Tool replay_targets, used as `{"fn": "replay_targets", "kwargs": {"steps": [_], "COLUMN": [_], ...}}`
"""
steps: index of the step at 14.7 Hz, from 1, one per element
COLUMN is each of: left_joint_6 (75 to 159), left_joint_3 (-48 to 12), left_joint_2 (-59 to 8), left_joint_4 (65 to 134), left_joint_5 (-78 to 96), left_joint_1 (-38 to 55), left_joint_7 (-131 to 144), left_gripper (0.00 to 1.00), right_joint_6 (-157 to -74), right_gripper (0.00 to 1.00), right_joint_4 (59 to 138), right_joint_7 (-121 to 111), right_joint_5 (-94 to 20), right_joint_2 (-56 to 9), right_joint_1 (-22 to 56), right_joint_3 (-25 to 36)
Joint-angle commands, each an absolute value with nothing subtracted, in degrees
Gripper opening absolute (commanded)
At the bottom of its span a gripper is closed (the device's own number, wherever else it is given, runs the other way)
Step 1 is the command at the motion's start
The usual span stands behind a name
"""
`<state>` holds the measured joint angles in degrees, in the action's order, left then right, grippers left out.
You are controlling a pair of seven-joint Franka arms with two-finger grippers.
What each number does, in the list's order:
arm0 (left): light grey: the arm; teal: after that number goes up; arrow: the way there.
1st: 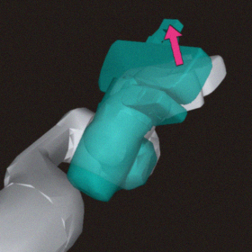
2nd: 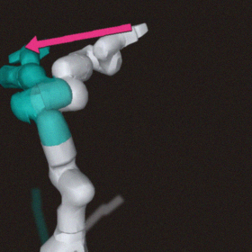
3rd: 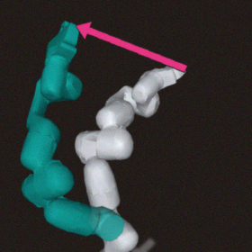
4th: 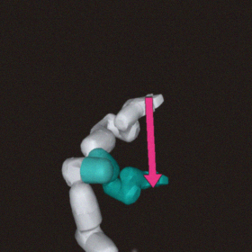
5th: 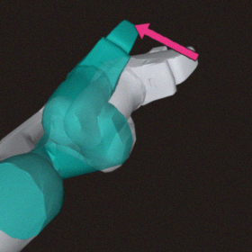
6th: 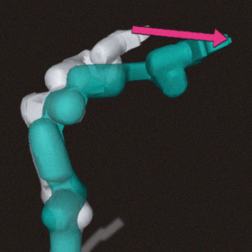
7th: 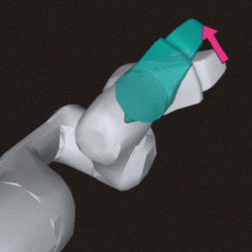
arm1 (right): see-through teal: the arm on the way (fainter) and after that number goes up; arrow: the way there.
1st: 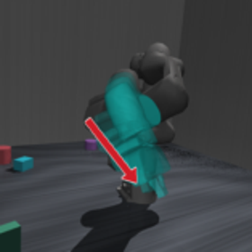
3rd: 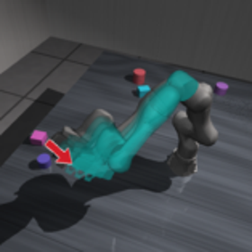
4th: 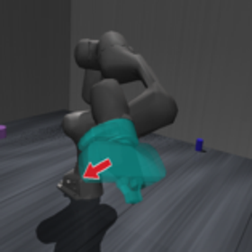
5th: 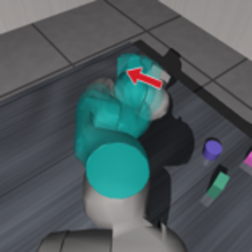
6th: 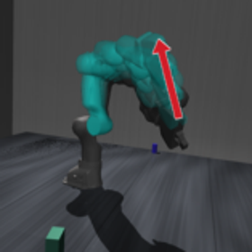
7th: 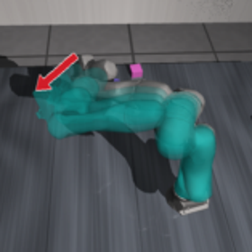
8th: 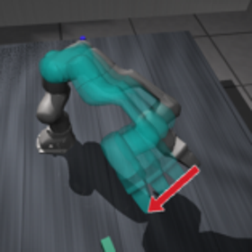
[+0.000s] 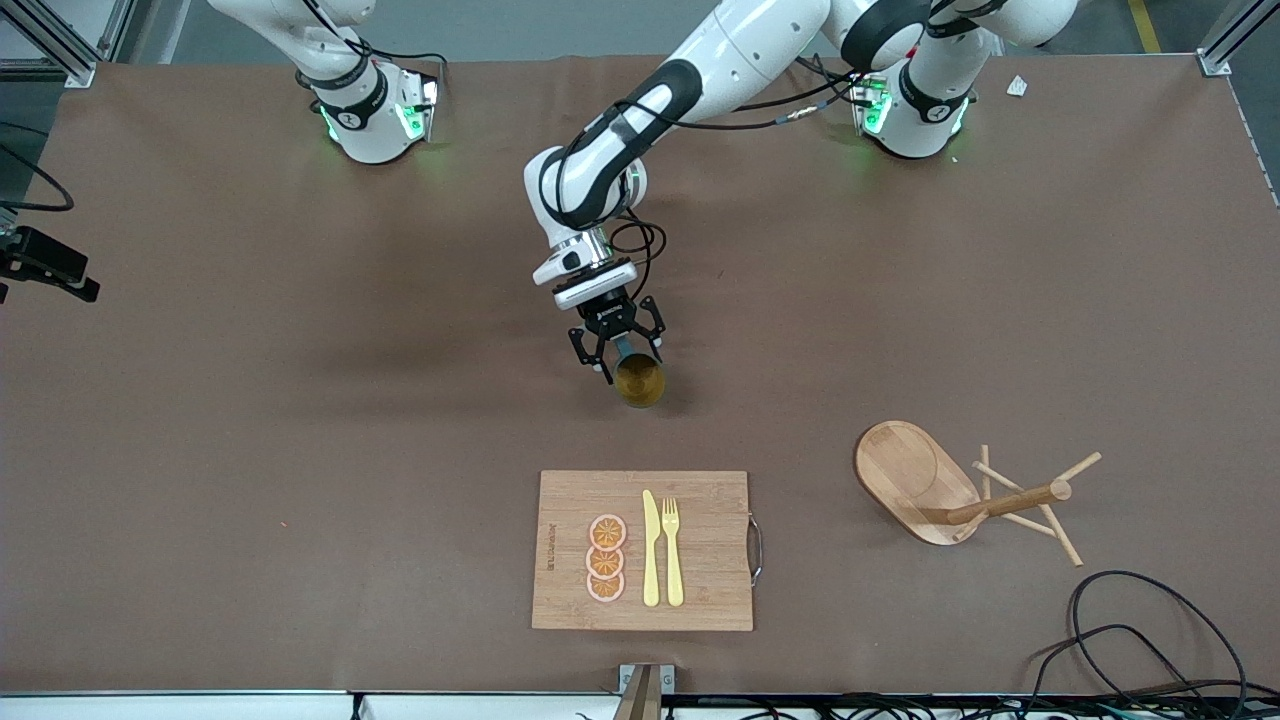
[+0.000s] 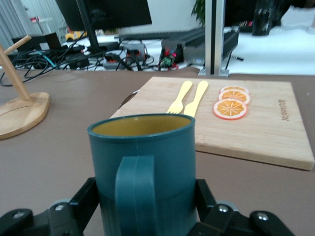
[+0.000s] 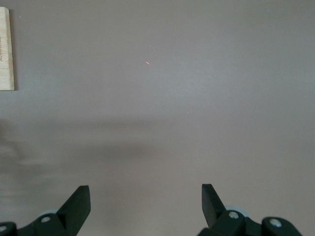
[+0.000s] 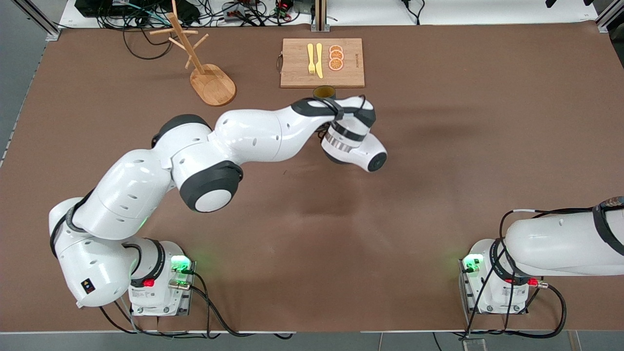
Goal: Transfer cup from left to right arm and place
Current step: 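Carry the teal mug toward the table middle with the left gripper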
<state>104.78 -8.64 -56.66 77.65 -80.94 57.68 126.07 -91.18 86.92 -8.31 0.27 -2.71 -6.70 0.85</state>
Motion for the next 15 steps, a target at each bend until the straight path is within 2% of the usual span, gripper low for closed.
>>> {"fn": "replay_targets", "kwargs": {"steps": [1, 4, 6, 7, 10, 15], "left_joint_6": [103.4, 103.4, 103.4, 103.4, 103.4, 102.3], "left_joint_3": [-8.1, -8.0, -8.1, -8.1, -8.4, -8.7], "left_joint_2": [-58.9, -60.2, -60.6, -60.6, -60.4, -56.9], "left_joint_4": [77.2, 77.1, 77.1, 77.1, 77.3, 77.2], "left_joint_5": [-85.8, -87.2, -88.4, -88.3, -87.4, -74.7], "left_joint_1": [58.6, 59.6, 59.7, 60.1, 61.6, 65.5], "left_joint_7": [132.3, 133.5, 133.5, 133.5, 133.8, 133.7], "left_gripper": [0.61, 0.70, 0.94, 0.99, 1.00, 1.00], "right_joint_6": [-91.7, -91.7, -91.5, -91.5, -91.4, -91.1], "right_gripper": [1.00, 1.00, 1.00, 1.00, 1.00, 1.00], "right_joint_4": [87.7, 87.7, 87.7, 87.7, 87.7, 87.5], "right_joint_7": [-9.1, -9.1, -9.1, -9.2, -10.8, -10.5], "right_joint_5": [-0.4, -0.4, -0.4, -0.4, -0.4, -0.4], "right_joint_2": [-2.2, -2.2, -2.2, -2.2, -2.2, -2.1], "right_joint_1": [-8.0, -8.0, -7.9, -8.0, -8.3, -7.7], "right_joint_3": [0.2, 0.3, 0.2, 0.2, 0.2, 0.1]}}
